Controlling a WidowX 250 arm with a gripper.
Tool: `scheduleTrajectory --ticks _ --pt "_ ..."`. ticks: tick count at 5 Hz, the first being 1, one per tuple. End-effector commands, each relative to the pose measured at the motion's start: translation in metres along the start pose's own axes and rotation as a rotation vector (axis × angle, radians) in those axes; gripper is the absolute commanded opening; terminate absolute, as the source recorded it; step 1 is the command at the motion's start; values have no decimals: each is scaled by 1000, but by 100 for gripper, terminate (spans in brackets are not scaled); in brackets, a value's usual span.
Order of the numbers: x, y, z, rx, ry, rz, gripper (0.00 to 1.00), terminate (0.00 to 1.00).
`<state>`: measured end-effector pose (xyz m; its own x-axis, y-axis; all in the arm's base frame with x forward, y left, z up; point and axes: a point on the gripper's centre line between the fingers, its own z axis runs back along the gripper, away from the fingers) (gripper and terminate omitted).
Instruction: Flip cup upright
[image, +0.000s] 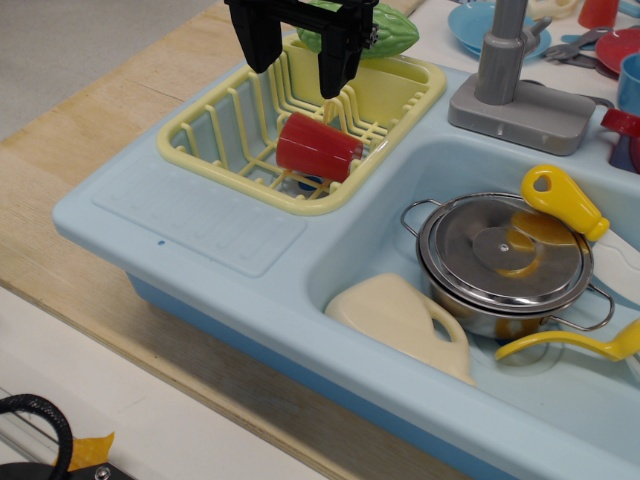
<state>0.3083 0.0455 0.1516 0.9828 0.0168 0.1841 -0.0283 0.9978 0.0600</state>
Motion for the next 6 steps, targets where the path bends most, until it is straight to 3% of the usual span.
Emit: scheduleTrajectory --ticks 1,3,4,6 --pt "0 0 0 0 0 0 100 0" --pt "41 -2 -14 -88 -63 19 100 0" --pt "41 4 -23 -111 -36 44 100 0" --pt "21 18 -23 -104 -16 96 100 0"
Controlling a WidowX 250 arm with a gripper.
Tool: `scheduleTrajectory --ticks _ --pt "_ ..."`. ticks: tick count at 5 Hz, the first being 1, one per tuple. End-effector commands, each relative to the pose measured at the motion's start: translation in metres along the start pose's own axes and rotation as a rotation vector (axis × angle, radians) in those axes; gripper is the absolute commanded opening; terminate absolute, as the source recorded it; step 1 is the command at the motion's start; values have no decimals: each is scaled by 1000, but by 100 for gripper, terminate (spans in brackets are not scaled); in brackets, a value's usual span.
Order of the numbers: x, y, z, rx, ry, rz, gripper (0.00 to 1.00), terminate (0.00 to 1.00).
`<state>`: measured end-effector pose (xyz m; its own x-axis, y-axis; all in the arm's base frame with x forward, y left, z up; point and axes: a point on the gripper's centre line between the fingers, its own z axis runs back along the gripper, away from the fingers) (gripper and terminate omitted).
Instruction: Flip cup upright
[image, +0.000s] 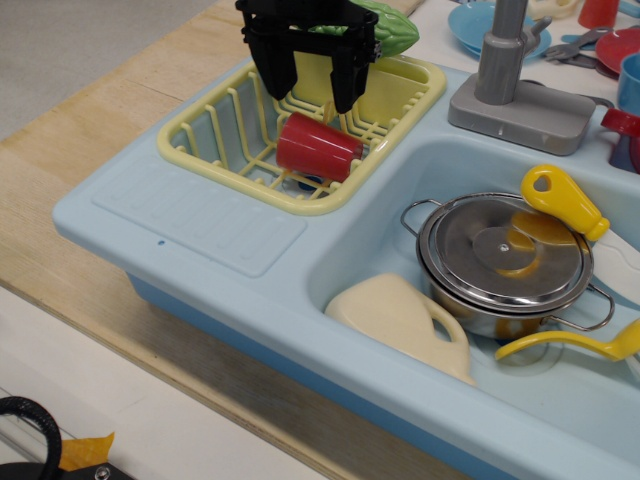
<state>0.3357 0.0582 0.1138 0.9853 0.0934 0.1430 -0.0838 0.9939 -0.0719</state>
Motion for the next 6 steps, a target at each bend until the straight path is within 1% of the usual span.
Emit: scheduleTrajectory --ticks 1,3,4,5,6 --pt "-6 10 17 6 -49 39 100 0" --pt "-14 15 2 -45 -26 43 100 0" --pt "-13 14 -4 -67 -36 35 100 0" --pt "-11 8 -12 -102 -35 29 100 0" --pt "-9 1 -17 -118 -43 24 100 0"
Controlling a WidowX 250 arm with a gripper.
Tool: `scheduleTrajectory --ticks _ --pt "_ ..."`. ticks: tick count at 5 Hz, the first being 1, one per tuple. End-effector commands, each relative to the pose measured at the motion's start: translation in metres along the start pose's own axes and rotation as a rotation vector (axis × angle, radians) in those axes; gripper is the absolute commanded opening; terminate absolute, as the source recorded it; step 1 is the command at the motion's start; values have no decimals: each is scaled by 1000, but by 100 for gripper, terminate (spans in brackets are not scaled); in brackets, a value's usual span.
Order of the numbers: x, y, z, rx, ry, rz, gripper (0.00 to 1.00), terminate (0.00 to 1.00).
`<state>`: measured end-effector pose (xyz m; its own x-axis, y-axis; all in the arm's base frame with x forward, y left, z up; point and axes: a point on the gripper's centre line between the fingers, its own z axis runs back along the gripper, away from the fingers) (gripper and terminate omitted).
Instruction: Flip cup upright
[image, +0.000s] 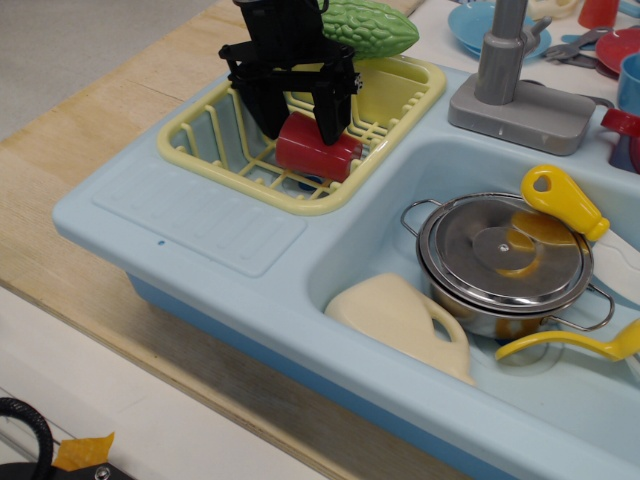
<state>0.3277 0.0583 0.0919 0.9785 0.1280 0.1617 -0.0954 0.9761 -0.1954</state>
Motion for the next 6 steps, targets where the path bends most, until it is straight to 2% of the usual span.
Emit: scheduleTrajectory --ticks 1,2,3,4,5,6 --pt "2 -8 0 -15 -14 -10 0 0" --pt "2 -17 5 -27 -16 -20 0 0" --pt "2 -27 15 -12 -21 -31 0 0" --pt "2 -32 21 -6 -56 -62 0 0" --pt "3 -46 30 50 -53 -88 0 0" --pt "-1 -49 38 190 -71 -108 0 0"
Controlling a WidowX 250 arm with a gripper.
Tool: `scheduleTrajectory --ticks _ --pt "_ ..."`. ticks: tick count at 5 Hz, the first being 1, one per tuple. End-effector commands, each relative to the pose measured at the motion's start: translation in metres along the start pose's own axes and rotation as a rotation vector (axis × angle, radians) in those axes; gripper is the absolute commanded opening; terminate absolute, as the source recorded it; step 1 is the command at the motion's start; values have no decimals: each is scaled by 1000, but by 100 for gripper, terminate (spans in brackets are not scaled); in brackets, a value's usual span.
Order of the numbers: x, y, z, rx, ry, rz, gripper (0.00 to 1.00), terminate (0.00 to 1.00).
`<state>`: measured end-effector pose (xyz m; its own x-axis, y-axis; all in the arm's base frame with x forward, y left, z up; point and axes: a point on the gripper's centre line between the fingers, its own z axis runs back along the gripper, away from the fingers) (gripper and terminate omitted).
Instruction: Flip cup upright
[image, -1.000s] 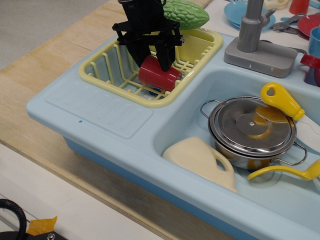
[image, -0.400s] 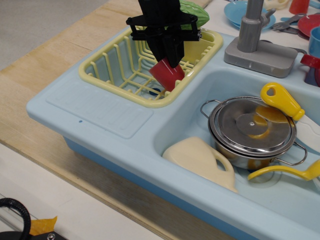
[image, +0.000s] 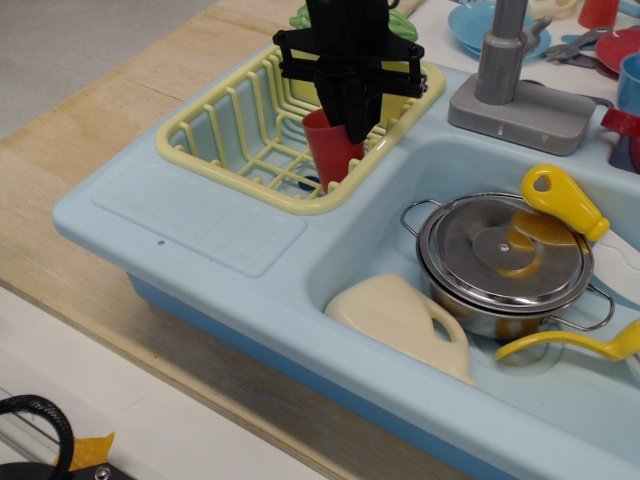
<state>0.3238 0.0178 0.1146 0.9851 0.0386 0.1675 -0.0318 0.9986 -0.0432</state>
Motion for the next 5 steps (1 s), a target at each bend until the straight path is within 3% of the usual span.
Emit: scheduleTrajectory --ticks 1,2,3,4,5 --pt "1 7 23 123 -70 -41 0 0" --pt "3 16 25 146 -89 -58 0 0" --pt "2 25 8 126 -97 -101 0 0" --pt "1 26 4 100 -113 -111 100 0" --pt "1 26 4 100 -113 -111 100 100"
